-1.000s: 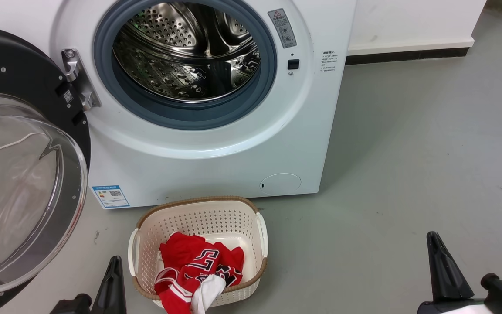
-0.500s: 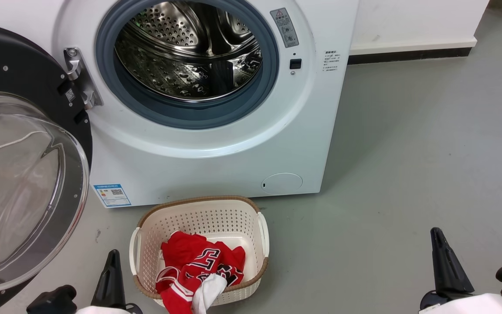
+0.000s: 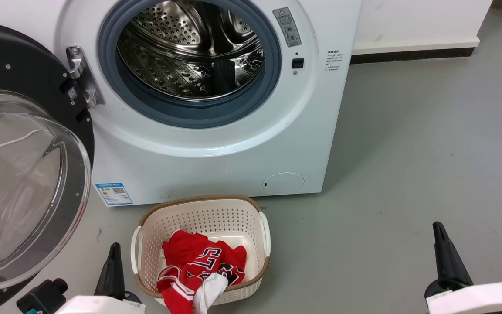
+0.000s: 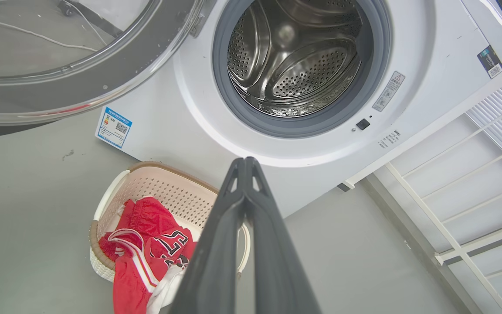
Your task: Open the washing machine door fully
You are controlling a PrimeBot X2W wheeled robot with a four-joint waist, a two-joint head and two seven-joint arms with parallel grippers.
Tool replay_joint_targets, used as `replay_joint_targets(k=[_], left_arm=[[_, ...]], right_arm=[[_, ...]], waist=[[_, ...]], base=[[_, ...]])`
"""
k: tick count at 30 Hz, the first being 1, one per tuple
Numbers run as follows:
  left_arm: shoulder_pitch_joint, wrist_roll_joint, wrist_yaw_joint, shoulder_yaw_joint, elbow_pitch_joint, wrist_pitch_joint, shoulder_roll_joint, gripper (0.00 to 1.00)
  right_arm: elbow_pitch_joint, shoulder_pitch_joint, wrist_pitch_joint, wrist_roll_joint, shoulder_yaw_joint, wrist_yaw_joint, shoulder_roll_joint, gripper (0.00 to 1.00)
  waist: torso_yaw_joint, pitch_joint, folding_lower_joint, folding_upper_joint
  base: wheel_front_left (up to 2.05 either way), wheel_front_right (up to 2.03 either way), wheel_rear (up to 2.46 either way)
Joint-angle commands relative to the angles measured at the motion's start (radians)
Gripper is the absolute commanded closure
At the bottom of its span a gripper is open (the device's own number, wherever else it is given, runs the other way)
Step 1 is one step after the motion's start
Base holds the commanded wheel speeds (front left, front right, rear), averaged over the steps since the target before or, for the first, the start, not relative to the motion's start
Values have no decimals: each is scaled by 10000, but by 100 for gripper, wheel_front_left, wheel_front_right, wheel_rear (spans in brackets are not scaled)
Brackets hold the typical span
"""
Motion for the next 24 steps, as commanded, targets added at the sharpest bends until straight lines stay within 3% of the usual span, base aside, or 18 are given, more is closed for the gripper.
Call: replay_joint_targets(k=[1,24], left_arm=[[-265,-260,-52,42,-83,50,18,100],[-839,-3295,-224,139,346,791,26,100]], right_arm=[[-72,-304,51,291,-7,-2,-93,100],[435,-843,747,3354,-117,-2,-143,100]], waist=[[3,1,0,0],[103,29,0,0]], base=[[0,0,0],[0,0,0]])
